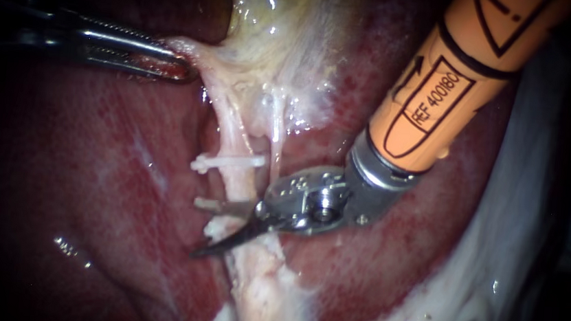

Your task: Go to the cutting position left tube

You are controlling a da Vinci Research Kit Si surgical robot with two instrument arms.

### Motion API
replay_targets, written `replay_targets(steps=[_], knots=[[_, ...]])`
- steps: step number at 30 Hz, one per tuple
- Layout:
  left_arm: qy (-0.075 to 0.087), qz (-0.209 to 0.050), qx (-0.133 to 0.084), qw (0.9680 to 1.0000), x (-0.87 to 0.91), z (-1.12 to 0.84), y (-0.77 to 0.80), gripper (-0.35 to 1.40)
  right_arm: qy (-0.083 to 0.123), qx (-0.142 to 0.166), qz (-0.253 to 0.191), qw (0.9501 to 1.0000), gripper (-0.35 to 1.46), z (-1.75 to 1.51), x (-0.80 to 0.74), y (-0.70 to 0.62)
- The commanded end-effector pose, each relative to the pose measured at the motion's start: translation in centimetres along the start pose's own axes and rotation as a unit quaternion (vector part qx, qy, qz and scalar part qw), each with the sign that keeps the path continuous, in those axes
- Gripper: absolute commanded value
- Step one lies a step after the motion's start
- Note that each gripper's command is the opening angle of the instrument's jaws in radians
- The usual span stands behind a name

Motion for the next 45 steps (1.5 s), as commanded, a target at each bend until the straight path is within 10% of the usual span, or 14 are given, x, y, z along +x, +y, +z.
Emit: replay_targets(steps=[1,16,45], knots=[[0.0,0.0,0.0,1.0,0.0,0.0,0.0,-0.35,0.006,-0.001,-0.001,1.0,1.38,0.01,0.0,-0.01],[0.001,0.001,0.005,1.0,-0.04,-0.16,-0.03,-0.35,0.016,0.021,-0.002,0.9997,1.44,-0.45,0.01,-0.26],[0.002,0.0,0.01,0.9999,-0.05,-0.3,0.0,-0.35,0.009,0.029,0.033,0.999,1.43,-0.33,-0.49,0.27]])
